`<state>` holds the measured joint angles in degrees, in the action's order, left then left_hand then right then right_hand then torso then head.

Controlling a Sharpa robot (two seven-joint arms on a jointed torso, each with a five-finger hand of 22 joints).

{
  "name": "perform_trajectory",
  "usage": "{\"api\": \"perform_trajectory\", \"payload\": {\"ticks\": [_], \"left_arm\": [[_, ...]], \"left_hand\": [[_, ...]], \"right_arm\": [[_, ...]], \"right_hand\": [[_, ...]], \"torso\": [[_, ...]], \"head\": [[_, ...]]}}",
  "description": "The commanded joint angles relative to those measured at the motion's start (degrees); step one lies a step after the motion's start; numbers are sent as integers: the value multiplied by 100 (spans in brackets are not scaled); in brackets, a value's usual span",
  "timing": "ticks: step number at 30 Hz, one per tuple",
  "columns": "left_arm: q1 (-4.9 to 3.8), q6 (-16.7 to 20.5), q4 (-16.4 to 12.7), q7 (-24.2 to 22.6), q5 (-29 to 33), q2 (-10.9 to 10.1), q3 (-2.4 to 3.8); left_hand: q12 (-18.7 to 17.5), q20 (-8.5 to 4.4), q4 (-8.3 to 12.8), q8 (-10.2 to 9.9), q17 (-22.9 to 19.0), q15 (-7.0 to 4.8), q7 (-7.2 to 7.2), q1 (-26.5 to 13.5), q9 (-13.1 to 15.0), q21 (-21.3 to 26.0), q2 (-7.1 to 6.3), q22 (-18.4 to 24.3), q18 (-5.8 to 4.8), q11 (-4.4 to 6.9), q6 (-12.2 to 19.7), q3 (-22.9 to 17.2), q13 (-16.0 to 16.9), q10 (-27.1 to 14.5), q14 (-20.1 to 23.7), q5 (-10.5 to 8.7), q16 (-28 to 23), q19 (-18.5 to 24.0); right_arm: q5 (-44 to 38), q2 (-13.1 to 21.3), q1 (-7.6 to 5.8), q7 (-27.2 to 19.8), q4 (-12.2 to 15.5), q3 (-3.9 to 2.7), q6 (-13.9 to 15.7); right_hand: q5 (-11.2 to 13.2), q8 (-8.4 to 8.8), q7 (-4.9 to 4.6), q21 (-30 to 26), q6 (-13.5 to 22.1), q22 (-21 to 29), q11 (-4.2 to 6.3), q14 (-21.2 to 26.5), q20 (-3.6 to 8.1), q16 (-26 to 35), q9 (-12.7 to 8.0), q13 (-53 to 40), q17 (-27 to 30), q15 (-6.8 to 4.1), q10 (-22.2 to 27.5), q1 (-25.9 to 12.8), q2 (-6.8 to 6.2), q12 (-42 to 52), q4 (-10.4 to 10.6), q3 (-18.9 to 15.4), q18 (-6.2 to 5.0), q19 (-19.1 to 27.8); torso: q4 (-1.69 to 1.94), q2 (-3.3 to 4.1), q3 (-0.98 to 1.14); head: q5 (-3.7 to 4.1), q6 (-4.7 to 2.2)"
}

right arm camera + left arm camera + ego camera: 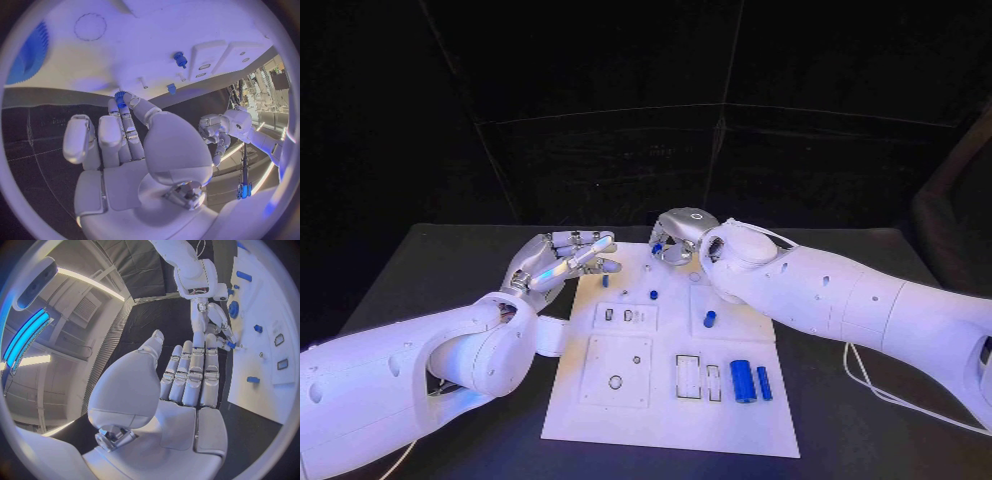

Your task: Assemble the parts on the task board

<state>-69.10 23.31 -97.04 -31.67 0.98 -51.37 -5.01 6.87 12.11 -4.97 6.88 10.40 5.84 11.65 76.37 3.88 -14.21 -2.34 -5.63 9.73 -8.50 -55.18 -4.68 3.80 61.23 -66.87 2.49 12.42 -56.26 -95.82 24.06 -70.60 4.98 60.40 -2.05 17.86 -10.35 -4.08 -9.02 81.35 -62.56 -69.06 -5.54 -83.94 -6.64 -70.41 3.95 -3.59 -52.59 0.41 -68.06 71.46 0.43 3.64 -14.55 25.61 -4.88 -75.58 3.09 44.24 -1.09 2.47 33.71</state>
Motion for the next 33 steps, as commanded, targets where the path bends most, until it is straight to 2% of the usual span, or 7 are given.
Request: {"api": "perform_trajectory", "payload": {"ticks": [1,13,17,23,29,31,33], "left_arm": [[-12,-75,-3,-19,-31,5,5],[-16,-87,-4,-6,-31,15,5],[-17,-91,5,-3,-31,20,5],[-18,-94,13,0,-31,23,5],[-19,-87,20,3,-31,19,5],[-19,-87,21,4,-31,18,5],[-20,-88,23,4,-31,17,5]], "left_hand": [[-33,26,29,-29,5,2,45,18,-6,32,60,5,83,-40,-12,-10,-7,12,-23,28,-37,-33],[-38,26,35,-31,7,1,45,22,-6,34,64,7,83,-39,-13,-10,-7,13,-25,27,-40,-36],[-38,26,35,-31,7,1,45,22,-6,34,64,7,83,-39,-13,-10,-7,13,-25,27,-40,-36],[-38,26,35,-31,7,1,45,22,-6,34,64,7,83,-39,-13,-10,-7,13,-25,27,-40,-36],[-38,26,35,-31,7,1,45,22,-6,34,64,7,83,-39,-13,-10,-7,13,-25,27,-40,-36],[-44,25,43,-36,11,1,44,27,-7,36,72,10,83,-39,-14,-11,-7,14,-27,27,-44,-40],[-44,25,43,-36,11,1,44,27,-7,36,72,10,83,-39,-14,-11,-7,14,-27,27,-44,-40]], "right_arm": [[-46,-18,-14,-6,-13,-5,-4],[-75,-118,-25,53,-130,-5,-103],[-80,-144,-29,54,-155,-5,-85],[-81,-163,-39,12,-190,-5,-103],[-73,-150,-44,-13,-167,-5,-165],[-72,-143,-46,-5,-159,-4,-110],[-70,-123,-47,6,-140,-4,16]], "right_hand": [[14,33,-25,28,-2,5,14,-51,-16,-40,4,-3,-4,13,35,-14,-48,-10,11,26,38,2],[35,48,-36,-4,68,83,-5,-17,-29,8,-6,1,112,29,124,-72,-149,-17,80,55,21,72],[46,58,-50,-53,150,193,-25,19,-43,73,-17,6,241,46,219,-113,-225,-23,126,60,-2,159],[58,62,-125,-264,467,626,-112,144,-107,342,-29,10,700,118,605,-212,-462,-15,247,-69,-89,477],[58,50,-129,-271,476,626,-115,133,-116,330,-21,3,679,120,597,-212,-485,10,285,-118,-89,472],[86,55,-142,-300,528,674,-122,141,-124,364,-22,4,742,130,654,-206,-520,5,319,-185,-98,501],[218,59,-183,-366,660,792,-160,160,-147,430,-26,4,859,154,800,-164,-564,1,371,-319,-119,573]], "torso": [[-4,5,-7],[-6,17,-6],[-7,14,-7],[-11,16,-7],[-14,18,-6],[-16,17,-7],[-18,16,-6]], "head": [[-2,-5],[-12,10],[-10,6],[-17,15],[-25,18],[-24,13],[-21,12]]}}
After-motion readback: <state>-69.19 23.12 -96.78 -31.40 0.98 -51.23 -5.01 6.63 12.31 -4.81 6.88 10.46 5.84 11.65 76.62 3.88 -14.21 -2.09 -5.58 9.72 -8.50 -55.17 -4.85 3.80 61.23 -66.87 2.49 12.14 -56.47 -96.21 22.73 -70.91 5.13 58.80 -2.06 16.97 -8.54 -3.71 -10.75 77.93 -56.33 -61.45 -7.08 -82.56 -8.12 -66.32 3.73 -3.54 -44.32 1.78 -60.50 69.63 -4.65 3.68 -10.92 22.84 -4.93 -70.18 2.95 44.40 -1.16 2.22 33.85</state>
